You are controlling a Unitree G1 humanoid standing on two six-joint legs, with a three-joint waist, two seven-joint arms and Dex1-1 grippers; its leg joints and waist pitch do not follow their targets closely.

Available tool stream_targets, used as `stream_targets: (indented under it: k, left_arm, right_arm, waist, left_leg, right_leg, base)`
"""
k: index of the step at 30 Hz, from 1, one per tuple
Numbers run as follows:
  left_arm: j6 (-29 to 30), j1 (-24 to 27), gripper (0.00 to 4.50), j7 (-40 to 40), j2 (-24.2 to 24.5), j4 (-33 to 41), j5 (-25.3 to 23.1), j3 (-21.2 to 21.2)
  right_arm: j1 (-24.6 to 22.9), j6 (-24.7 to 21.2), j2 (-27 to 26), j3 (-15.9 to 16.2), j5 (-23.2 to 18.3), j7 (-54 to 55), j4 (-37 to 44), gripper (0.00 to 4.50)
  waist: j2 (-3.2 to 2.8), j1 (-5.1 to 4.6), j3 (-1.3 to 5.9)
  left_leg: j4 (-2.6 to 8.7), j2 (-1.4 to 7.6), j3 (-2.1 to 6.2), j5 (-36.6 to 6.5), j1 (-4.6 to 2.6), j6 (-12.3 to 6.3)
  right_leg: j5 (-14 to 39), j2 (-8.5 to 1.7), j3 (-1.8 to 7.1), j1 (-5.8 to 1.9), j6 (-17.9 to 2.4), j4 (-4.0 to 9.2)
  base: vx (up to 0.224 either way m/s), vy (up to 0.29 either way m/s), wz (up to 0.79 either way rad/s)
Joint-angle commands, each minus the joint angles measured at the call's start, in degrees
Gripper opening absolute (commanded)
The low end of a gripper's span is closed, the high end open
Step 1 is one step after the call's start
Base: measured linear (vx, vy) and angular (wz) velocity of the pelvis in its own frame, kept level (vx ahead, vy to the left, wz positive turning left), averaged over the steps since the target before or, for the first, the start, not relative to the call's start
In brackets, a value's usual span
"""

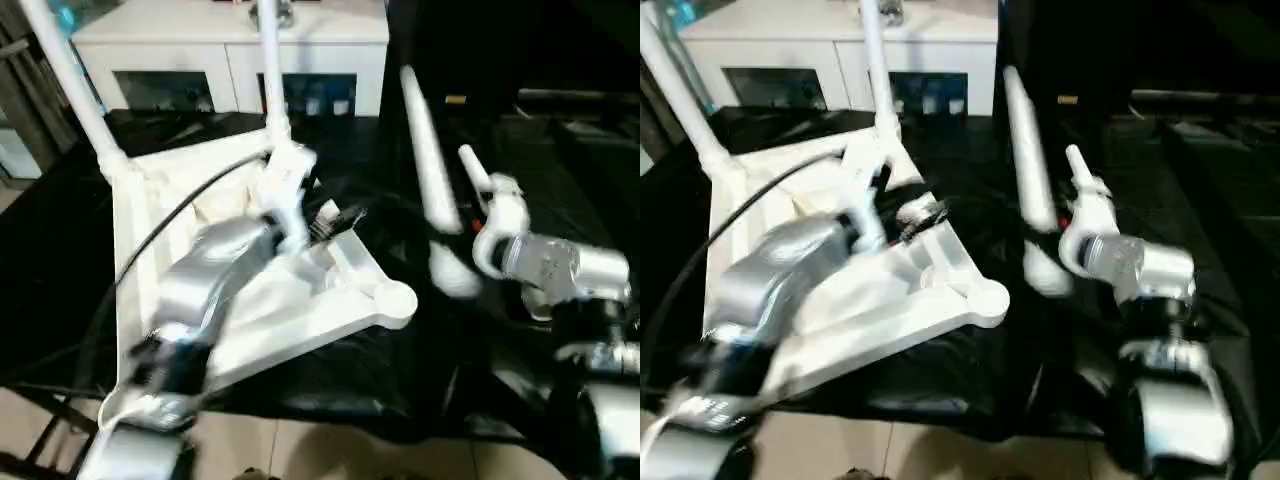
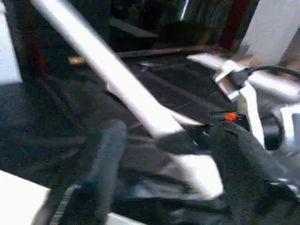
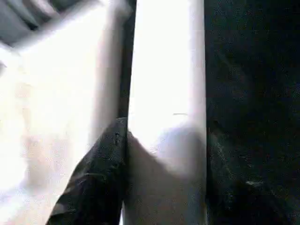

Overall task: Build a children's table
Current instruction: Pick table leg

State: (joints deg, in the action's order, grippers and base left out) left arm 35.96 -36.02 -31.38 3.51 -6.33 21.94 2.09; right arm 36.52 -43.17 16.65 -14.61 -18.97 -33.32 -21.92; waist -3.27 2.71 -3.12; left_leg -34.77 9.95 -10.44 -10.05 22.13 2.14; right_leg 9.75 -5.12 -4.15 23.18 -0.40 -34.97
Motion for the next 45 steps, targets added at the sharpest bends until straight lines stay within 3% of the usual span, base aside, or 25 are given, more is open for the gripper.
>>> stream_targets:
  k: [1,2,3,7,8,12,14,18,19,22,23,25,30,32,35,36,41,43,44,45]
  left_arm:
    - [3.7,-2.4,3.51,4.1,-2.4,-3.7,3.8,-3.9]
    - [3.8,-2.9,3.51,5.0,-3.1,-4.7,4.3,-4.7]
    - [3.8,-3.5,3.73,5.7,-3.8,-5.6,4.6,-5.5]
    - [3.6,-5.8,3.88,9.2,-6.3,-9.2,5.4,-8.8]
    - [3.7,-6.3,4.04,9.6,-6.6,-9.6,5.8,-9.2]
    - [6.2,-7.5,4.22,10.6,-8.8,-7.7,10.7,-12.2]
    - [6.9,-7.6,4.37,11.0,-9.1,-7.1,11.2,-12.4]
    - [7.3,-7.3,4.5,13.4,-10.9,-6.3,11.5,-12.7]
    - [7.6,-6.8,4.34,13.5,-10.9,-5.3,11.0,-11.8]
    - [7.8,-6.3,4.18,15.2,-11.0,-4.8,10.5,-12.0]
    - [7.2,-6.3,4.12,17.0,-11.1,-5.2,9.7,-12.5]
    - [6.1,-6.8,3.86,20.9,-11.4,-6.4,8.4,-13.7]
    - [2.4,-7.5,3.53,26.1,-12.6,-8.3,6.3,-14.9]
    - [1.8,-7.4,3.36,27.4,-12.8,-8.1,6.0,-15.0]
    - [0.1,-7.5,3.21,29.6,-13.0,-8.8,5.9,-16.0]
    - [-0.1,-7.6,3.07,29.6,-13.2,-9.0,6.1,-16.2]
    - [-1.0,-8.4,2.76,29.0,-13.5,-10.0,6.6,-15.8]
    - [-0.6,-7.4,2.55,29.2,-13.6,-8.9,6.9,-15.2]
    - [-0.3,-7.0,2.52,29.0,-13.5,-8.3,7.3,-15.1]
    - [-0.1,-6.5,2.45,28.7,-13.3,-7.8,7.7,-15.2]
  right_arm:
    - [-2.7,2.9,-1.8,2.7,-4.0,-5.9,8.6,1.88]
    - [-3.3,2.7,-2.1,3.1,-4.6,-6.5,9.9,1.88]
    - [-3.8,2.4,-2.3,3.4,-5.1,-6.9,11.0,1.88]
    - [-6.3,1.7,-4.2,5.3,-7.5,-8.8,17.3,1.88]
    - [-7.0,1.5,-4.4,6.3,-7.6,-9.0,18.6,1.88]
    - [-9.4,3.7,-4.6,11.0,-4.8,-8.4,21.0,1.88]
    - [-9.4,3.5,-4.8,11.9,-4.4,-7.5,21.7,1.88]
    - [-7.8,4.1,-5.9,13.4,-1.4,-3.9,20.3,1.88]
    - [-7.6,4.6,-6.4,13.4,-1.1,-2.9,20.4,1.88]
    - [-7.5,4.9,-7.1,13.8,-1.2,-2.1,20.6,1.88]
    - [-7.4,5.3,-7.4,14.3,-0.4,-1.0,20.6,1.88]
    - [-7.1,6.6,-7.4,16.3,2.7,1.7,20.5,1.88]
    - [-6.3,7.6,-11.1,18.0,4.3,6.2,20.9,1.88]
    - [-6.2,7.7,-11.8,18.6,4.5,6.8,21.4,1.88]
    - [-6.1,8.2,-12.8,19.7,5.4,8.1,21.5,1.88]
    - [-6.1,8.3,-12.9,19.9,5.6,8.3,21.6,1.88]
    - [-5.3,8.5,-13.4,20.9,6.2,8.8,21.8,1.88]
    - [-5.3,8.5,-13.2,21.0,6.0,9.0,22.0,1.88]
    - [-5.3,8.5,-13.0,21.0,5.9,8.8,22.2,1.88]
    - [-5.4,8.5,-12.9,21.0,5.8,8.5,22.5,1.88]
  waist:
    - [0.92,0.58,4.7]
    - [0.6,0.7,4.63]
    - [0.71,0.6,4.57]
    - [0.72,0.84,4.25]
    - [0.06,0.78,4.15]
    - [0.42,0.88,4.19]
    - [-0.17,0.94,4.24]
    - [0.04,0.85,4.14]
    - [0.46,0.75,4.12]
    - [0.1,0.85,4.18]
    - [1.18,0.66,4.15]
    - [0.45,0.75,4.14]
    - [0.45,0.62,4.23]
    - [0.67,0.7,4.3]
    - [0.45,0.77,4.4]
    - [0.84,0.65,4.41]
    - [-0.11,0.74,4.47]
    - [-0.04,0.71,4.44]
    - [0.43,0.63,4.42]
    - [0.29,0.72,4.43]
  left_leg:
    - [3.06,2.14,0.74,-7.3,-0.59,-5.25]
    - [3.06,2.03,0.75,-7.4,-0.62,-5.58]
    - [3.12,2.04,0.75,-8.0,-0.65,-5.54]
    - [3.48,2.12,0.94,-11.2,-0.92,-3.99]
    - [3.81,2.19,1.23,-13.1,-0.96,-2.75]
    - [3.88,2.17,1.32,-13.0,-0.73,-2.06]
    - [3.82,2.08,1.35,-12.5,-0.69,-2.07]
    - [3.91,2.03,1.38,-12.5,-0.52,-2.06]
    - [3.94,2.02,1.33,-12.4,-0.47,-2.13]
    - [3.93,2.15,1.38,-11.8,-0.58,-2.37]
    - [3.97,2.18,1.24,-11.3,-0.47,-2.63]
    - [3.95,2.28,1.38,-10.1,-0.46,-2.2]
    - [4.08,2.12,1.39,-10.7,-0.49,-2.16]
    - [4.12,2.31,1.37,-9.9,-0.57,-2.47]
    - [4.03,2.42,1.33,-8.6,-0.6,-2.69]
    - [3.99,2.39,1.26,-8.1,-0.51,-2.82]
    - [3.93,2.38,1.36,-7.8,-0.6,-3.08]
    - [4.02,2.41,1.39,-8.2,-0.56,-2.85]
    - [3.99,2.36,1.29,-8.5,-0.52,-2.85]
    - [4.0,2.38,1.34,-8.6,-0.52,-2.78]
  right_leg:
    - [8.8,-2.79,2.06,-3.53,-13.4,4.02]
    - [9.3,-2.5,1.91,-3.4,-13.1,4.37]
    - [9.9,-2.54,1.92,-3.4,-13.2,4.44]
    - [16.4,-2.6,1.83,-3.14,-11.4,5.2]
    - [18.2,-2.59,1.68,-3.1,-10.1,5.56]
    - [17.9,-2.81,1.84,-3.14,-9.7,5.44]
    - [17.5,-2.84,1.88,-3.05,-9.9,5.34]
    - [17.8,-2.85,1.88,-3.13,-9.3,5.48]
    - [18.1,-2.81,1.87,-3.14,-9.1,5.58]
    - [17.4,-2.82,1.92,-3.03,-9.1,5.41]
    - [16.7,-2.71,1.97,-3.09,-9.1,5.47]
    - [15.6,-2.71,1.99,-2.96,-9.2,5.19]
    - [16.2,-2.83,2.01,-3.11,-8.3,5.3]
    - [14.1,-2.79,2.06,-3.02,-8.8,5.19]
    - [10.6,-2.8,2.12,-3.0,-10.0,4.78]
    - [10.0,-2.79,2.13,-3.06,-10.2,4.74]
    - [8.2,-2.85,2.11,-3.13,-10.8,4.59]
    - [7.7,-2.9,2.13,-3.23,-10.9,4.56]
    - [7.9,-2.89,2.17,-3.28,-11.0,4.61]
    - [8.1,-2.99,2.17,-3.35,-11.1,4.51]
  base:
    - [0.0,0.0,0.0]
    - [0.0,0.0,0.0]
    - [0.0,0.0,0.0]
    - [0.0,0.0,0.0]
    - [0.0,0.0,0.0]
    - [0.0,0.0,0.0]
    - [0.0,0.0,0.0]
    - [0.0,0.0,0.0]
    - [0.0,0.0,0.0]
    - [0.0,0.0,0.0]
    - [0.0,0.0,0.0]
    - [0.0,0.0,0.0]
    - [0.0,0.0,0.0]
    - [0.0,0.0,0.0]
    - [0.0,0.0,0.0]
    - [0.0,0.0,0.0]
    - [0.0,0.0,0.0]
    - [0.0,0.0,0.0]
    - [0.0,0.0,0.0]
    - [0.0,0.0,0.0]
